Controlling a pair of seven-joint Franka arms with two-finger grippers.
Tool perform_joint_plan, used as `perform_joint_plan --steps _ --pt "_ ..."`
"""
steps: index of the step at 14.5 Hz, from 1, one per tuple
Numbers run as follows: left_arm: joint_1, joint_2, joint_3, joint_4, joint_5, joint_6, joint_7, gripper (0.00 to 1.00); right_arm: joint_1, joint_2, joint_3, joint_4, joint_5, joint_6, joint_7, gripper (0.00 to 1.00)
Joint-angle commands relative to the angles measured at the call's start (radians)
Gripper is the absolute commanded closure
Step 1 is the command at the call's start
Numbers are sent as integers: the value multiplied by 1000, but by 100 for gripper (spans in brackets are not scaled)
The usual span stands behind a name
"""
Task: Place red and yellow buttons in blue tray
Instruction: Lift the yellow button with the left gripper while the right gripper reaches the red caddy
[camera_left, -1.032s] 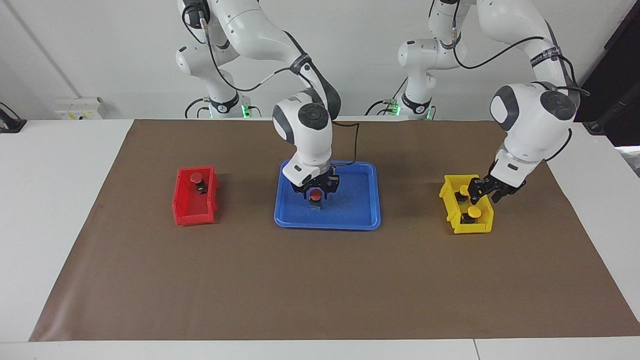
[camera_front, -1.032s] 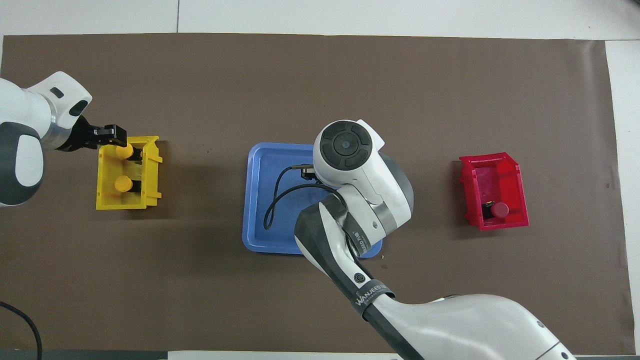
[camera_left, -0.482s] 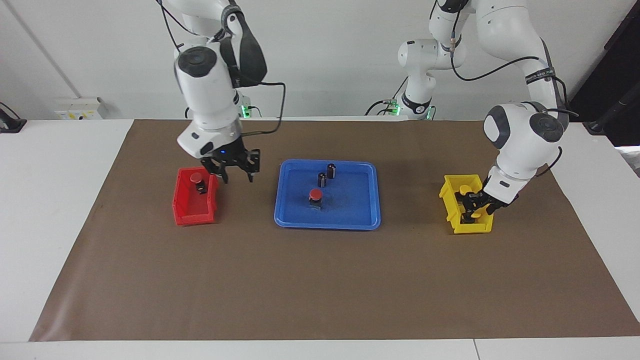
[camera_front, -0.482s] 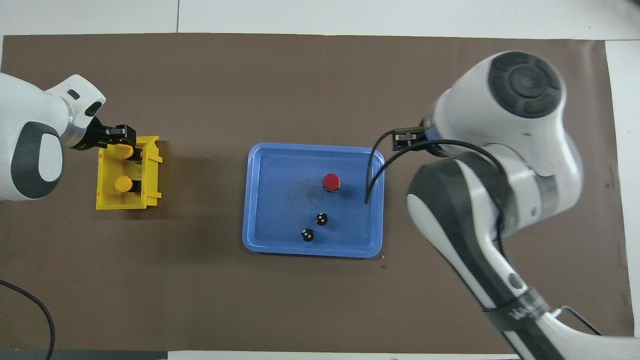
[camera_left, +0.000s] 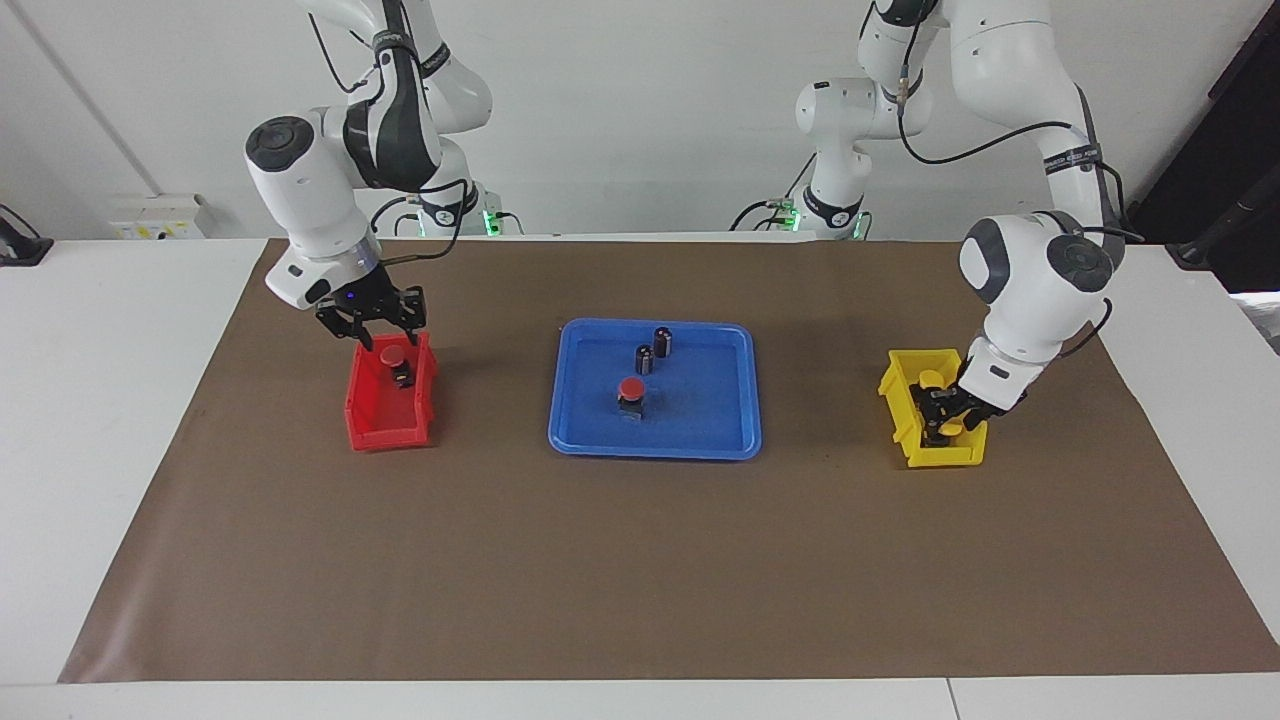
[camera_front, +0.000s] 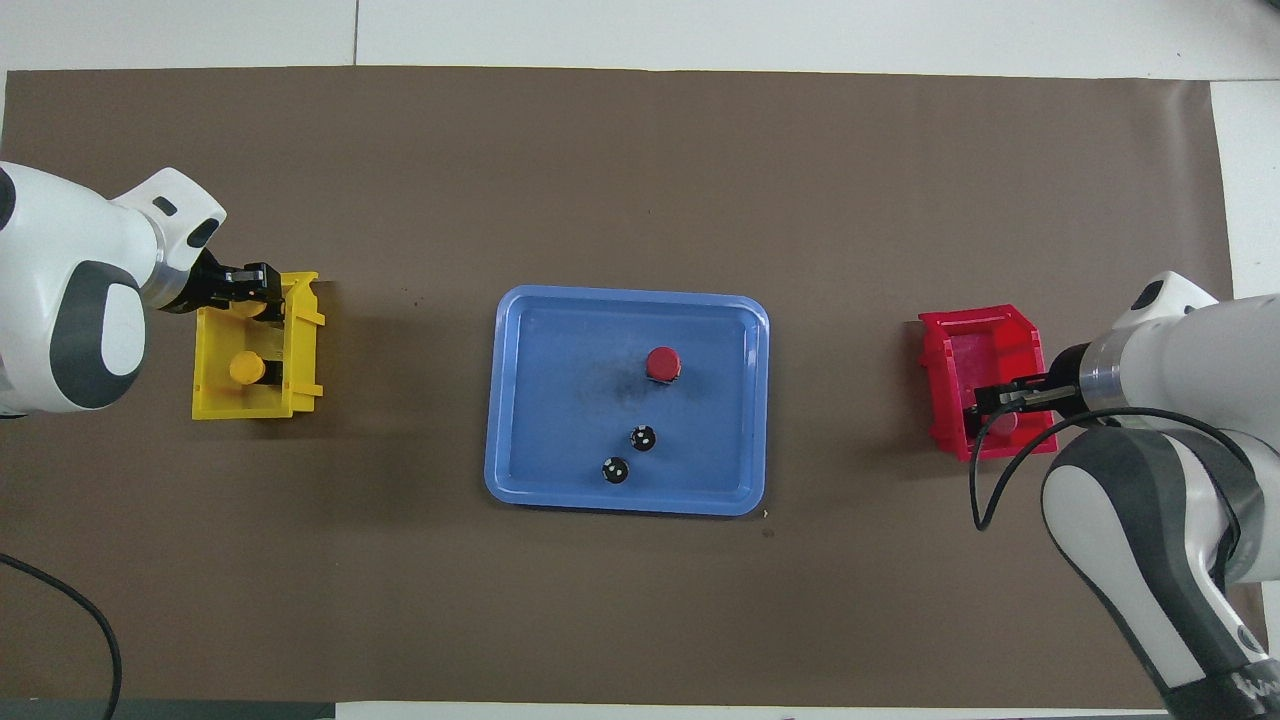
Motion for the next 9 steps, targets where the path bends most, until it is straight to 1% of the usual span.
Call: perform_joint_plan --steps 1,3,5,6,7,8,9 --pt "-7 -14 7 15 9 -5 -37 99 -33 -24 15 -55 -3 60 -27 34" --pt "-10 -25 10 99 11 -134 -40 99 -27 -17 15 -78 -3 118 -20 34" --pt "-13 -46 4 222 23 -299 -42 99 -32 12 15 -84 -3 131 -15 34" --pt "-54 -48 4 276 32 -349 -58 99 -29 17 15 -84 -3 142 -9 34" --pt "-96 -46 4 294 37 -349 -124 99 -29 20 15 -86 -3 160 -12 34" --pt "-148 -48 3 281 38 -305 -235 99 -29 22 15 -89 -3 165 -14 35" --pt "-198 -54 1 246 38 -258 -305 99 -33 29 15 -92 -3 166 -17 35"
